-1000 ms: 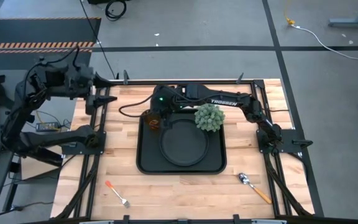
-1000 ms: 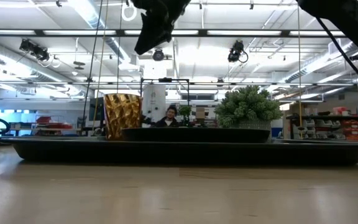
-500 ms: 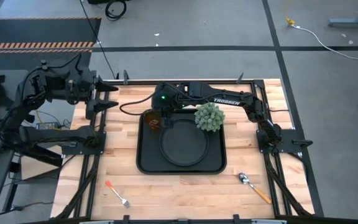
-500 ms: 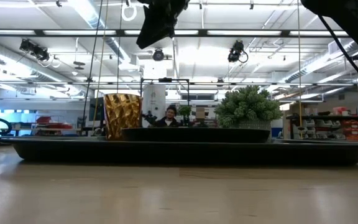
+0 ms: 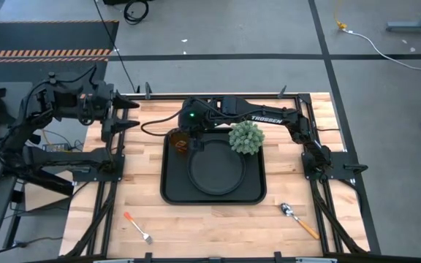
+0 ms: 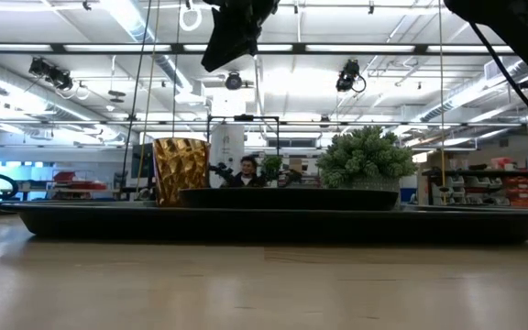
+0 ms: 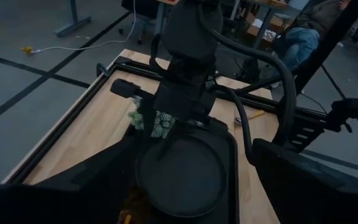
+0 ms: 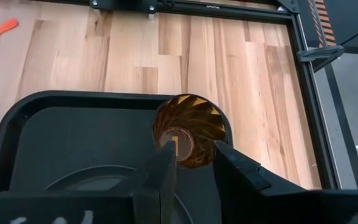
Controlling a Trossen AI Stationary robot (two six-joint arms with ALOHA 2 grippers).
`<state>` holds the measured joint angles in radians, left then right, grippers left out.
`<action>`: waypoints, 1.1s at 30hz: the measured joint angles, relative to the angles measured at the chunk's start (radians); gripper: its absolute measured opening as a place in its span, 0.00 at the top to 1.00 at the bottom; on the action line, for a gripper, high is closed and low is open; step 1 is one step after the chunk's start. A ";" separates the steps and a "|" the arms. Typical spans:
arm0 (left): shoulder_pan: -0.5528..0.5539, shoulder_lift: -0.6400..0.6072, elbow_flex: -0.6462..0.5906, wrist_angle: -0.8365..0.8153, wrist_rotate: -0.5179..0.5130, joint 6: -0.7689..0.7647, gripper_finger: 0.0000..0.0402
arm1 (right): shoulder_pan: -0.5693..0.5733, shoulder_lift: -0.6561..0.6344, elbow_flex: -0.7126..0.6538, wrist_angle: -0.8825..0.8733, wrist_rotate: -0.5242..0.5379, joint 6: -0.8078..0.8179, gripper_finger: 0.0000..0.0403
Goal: Pick and place plate/cup/fork/spoon on tray
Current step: Put the orange spoon on the black serving tray to the left of the black plate
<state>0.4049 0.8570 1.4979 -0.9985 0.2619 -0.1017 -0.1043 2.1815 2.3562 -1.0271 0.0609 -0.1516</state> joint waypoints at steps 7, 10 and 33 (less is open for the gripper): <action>0.000 0.000 0.000 0.000 0.000 -0.001 0.18 | 0.000 -0.003 0.000 -0.002 0.000 -0.005 0.73; 0.000 0.000 0.000 0.006 0.000 -0.004 0.18 | 0.000 -0.016 0.000 -0.001 0.008 -0.006 0.73; -0.218 0.039 0.000 0.220 -0.048 -0.077 0.18 | 0.175 -0.266 0.000 -0.269 0.260 0.197 0.73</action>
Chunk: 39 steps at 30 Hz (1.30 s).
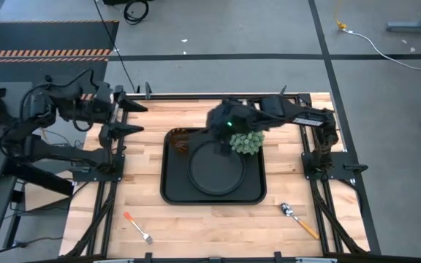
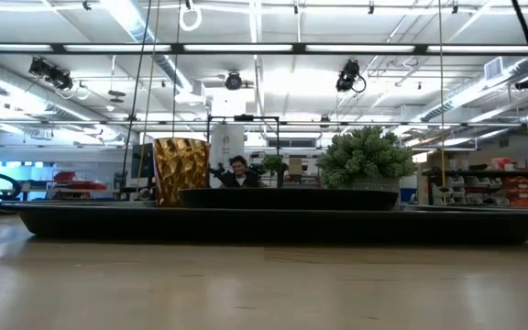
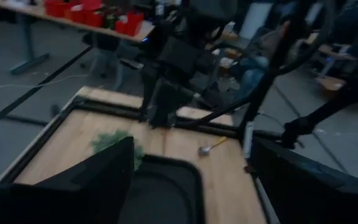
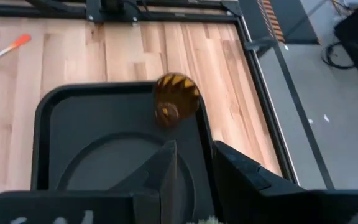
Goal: Pick and place plate/cup/fork/spoon on tray
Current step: Put the orange spoon on the black serving tray to the left of the black plate
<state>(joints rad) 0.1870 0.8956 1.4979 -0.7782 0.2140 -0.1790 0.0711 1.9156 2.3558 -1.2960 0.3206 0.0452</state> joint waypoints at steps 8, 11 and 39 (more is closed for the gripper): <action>-0.245 0.139 0.000 0.096 -0.163 -0.047 0.18 | 0.211 -0.123 -0.087 -0.132 0.178 0.241 0.73; -0.345 0.199 0.000 0.138 -0.250 -0.075 0.18 | 0.302 -0.183 -0.157 -0.185 0.199 0.380 0.73; -0.584 0.596 0.000 0.552 -0.434 -0.412 0.18 | 0.998 -0.360 -1.015 0.103 -0.200 1.538 0.59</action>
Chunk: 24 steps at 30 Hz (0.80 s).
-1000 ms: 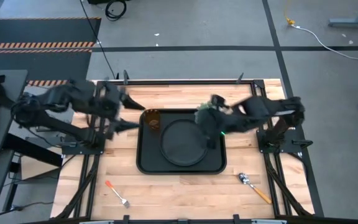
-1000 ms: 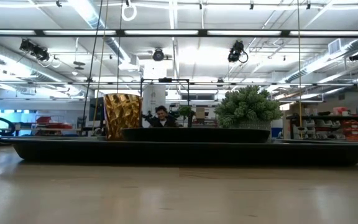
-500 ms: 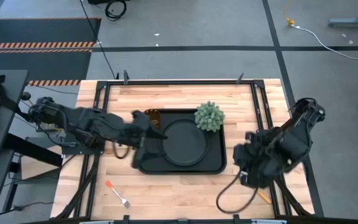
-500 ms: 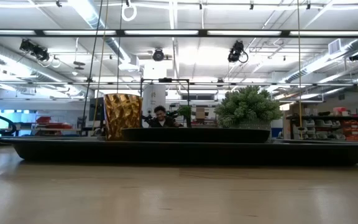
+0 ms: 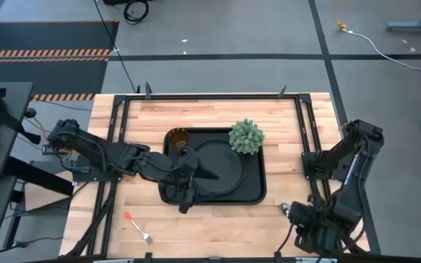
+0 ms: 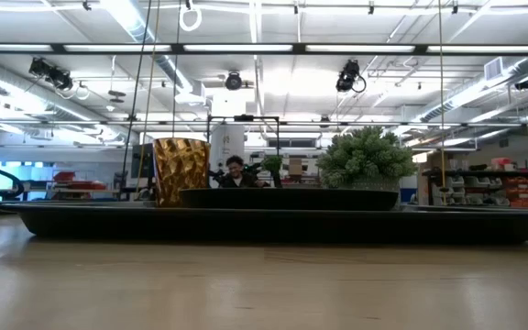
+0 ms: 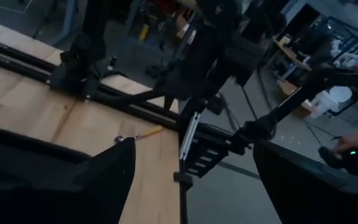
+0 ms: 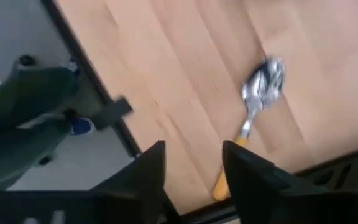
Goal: Pick and place plate/cup/fork/spoon on tray
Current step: Put the orange spoon on the black serving tray to the left of the black plate
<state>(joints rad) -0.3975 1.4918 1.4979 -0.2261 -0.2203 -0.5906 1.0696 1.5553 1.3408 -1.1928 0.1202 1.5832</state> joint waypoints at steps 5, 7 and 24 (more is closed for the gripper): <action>0.024 -0.002 0.000 0.009 0.032 -0.001 0.18 | 0.042 0.046 -0.131 0.107 -0.109 0.061 0.43; 0.033 -0.002 0.000 0.023 0.060 0.000 0.18 | 0.047 0.073 -0.158 0.123 -0.154 0.080 0.39; 0.018 -0.002 0.137 -0.051 0.109 0.137 0.18 | -0.025 0.232 -0.287 0.214 -0.304 0.062 0.43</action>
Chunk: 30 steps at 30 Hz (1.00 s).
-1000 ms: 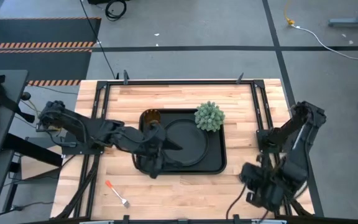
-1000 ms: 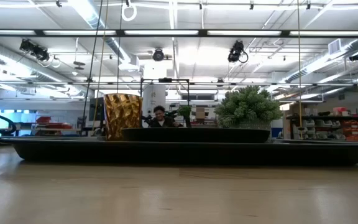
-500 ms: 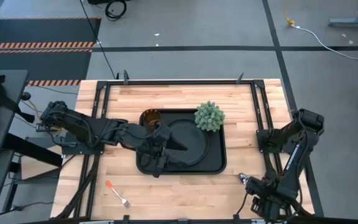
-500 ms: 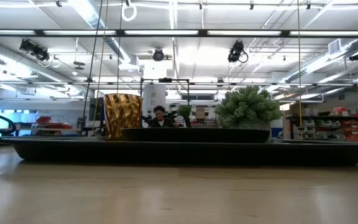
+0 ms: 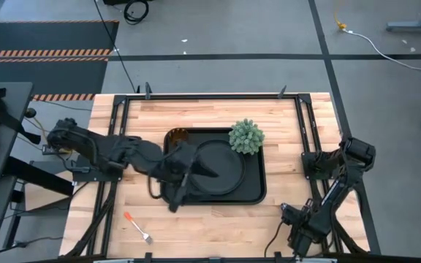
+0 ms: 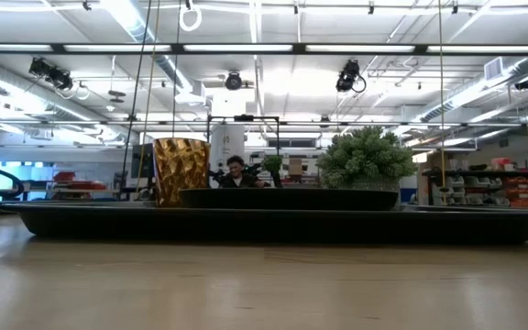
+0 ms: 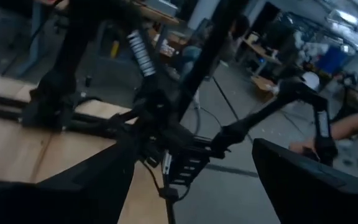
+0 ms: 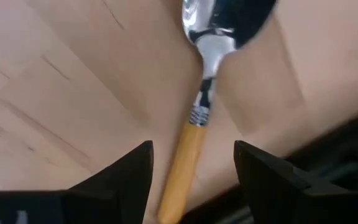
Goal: Pick and place plate/cup/fork/spoon on tray
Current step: Put the orange spoon on the black serving tray to the left of the black plate
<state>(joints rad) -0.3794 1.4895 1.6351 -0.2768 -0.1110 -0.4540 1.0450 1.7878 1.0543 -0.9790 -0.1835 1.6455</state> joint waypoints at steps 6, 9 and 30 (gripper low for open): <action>-0.071 -0.002 0.133 -0.107 -0.137 0.029 0.18 | -0.002 -0.039 -0.128 0.182 0.008 0.053 0.43; -0.104 -0.001 0.149 -0.106 -0.188 0.021 0.18 | 0.003 -0.040 -0.148 0.195 0.024 0.076 0.44; -0.107 -0.029 0.055 -0.531 -0.366 -0.243 0.20 | -0.001 -0.024 -0.063 0.084 0.203 0.000 0.88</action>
<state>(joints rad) -0.4865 1.4607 1.6904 -0.8074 -0.4771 -0.6969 1.0441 1.7633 0.9912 -0.8954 0.0195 1.6450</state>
